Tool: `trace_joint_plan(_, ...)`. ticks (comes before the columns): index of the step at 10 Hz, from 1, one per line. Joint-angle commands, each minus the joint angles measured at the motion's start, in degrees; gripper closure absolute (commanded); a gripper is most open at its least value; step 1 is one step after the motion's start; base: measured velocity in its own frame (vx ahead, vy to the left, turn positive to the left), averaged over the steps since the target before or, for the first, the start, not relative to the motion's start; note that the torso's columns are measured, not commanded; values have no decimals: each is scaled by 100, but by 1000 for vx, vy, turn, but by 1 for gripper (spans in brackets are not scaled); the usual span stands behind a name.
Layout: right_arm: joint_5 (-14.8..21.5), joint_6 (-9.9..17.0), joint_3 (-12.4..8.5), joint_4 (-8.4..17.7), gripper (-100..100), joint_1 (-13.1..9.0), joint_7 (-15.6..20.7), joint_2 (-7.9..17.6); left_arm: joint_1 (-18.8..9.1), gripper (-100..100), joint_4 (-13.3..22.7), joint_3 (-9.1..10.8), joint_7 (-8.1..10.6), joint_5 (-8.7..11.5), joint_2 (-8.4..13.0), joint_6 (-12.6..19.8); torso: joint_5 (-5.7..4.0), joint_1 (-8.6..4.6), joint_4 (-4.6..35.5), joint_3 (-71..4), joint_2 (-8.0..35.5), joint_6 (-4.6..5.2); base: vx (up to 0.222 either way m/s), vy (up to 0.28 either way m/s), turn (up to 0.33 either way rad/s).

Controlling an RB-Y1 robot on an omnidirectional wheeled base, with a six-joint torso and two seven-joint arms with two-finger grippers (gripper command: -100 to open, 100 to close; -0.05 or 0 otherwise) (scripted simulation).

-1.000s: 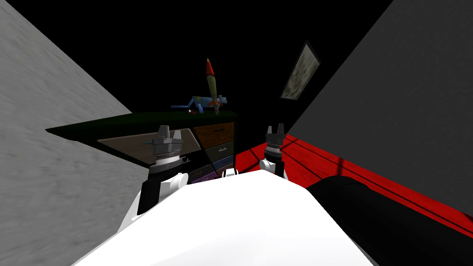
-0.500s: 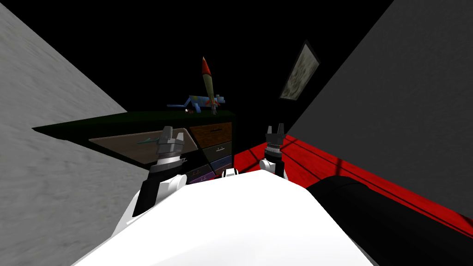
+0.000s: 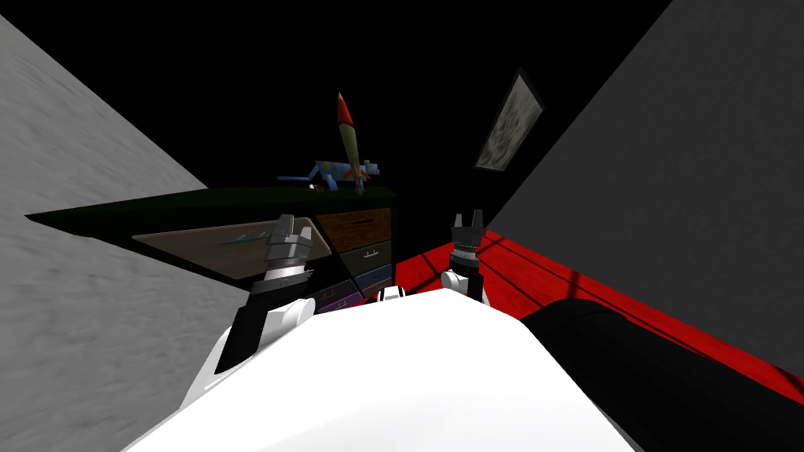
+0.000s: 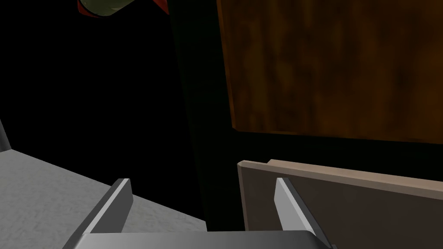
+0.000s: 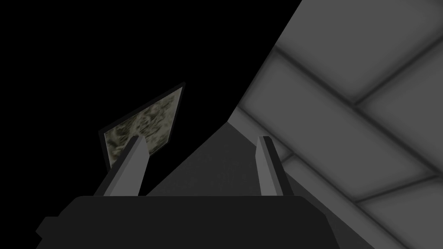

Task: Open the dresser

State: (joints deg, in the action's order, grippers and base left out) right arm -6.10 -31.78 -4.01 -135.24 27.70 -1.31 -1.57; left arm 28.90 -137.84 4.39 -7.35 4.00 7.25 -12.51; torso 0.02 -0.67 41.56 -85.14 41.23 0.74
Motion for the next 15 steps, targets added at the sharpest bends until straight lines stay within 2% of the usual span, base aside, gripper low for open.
trace_joint_plan(1,0,0,0,0,0,0,0,0,67,-100,-24,-66,8,-3,-32,313,1,-14,-7,3,-1,3,6,-37,-7)
trace_joint_plan(2,0,0,0,0,0,0,0,0,67,-100,-24,-66,8,-3,-32,313,2,-31,-15,8,1,11,9,-15,17)
trace_joint_plan(7,0,0,0,0,0,0,0,0,145,-100,-178,-60,-14,-12,-89,741,-2,-89,-32,21,5,35,5,-34,0)
trace_joint_plan(13,0,0,0,0,0,0,0,0,145,-100,-178,-60,-14,-12,-89,741,-6,-97,-28,17,2,40,-5,-3,-1)
trace_joint_plan(15,0,0,0,0,0,0,0,0,161,-100,-200,-58,-18,-14,-88,830,-7,-112,-30,24,9,45,13,-15,12)
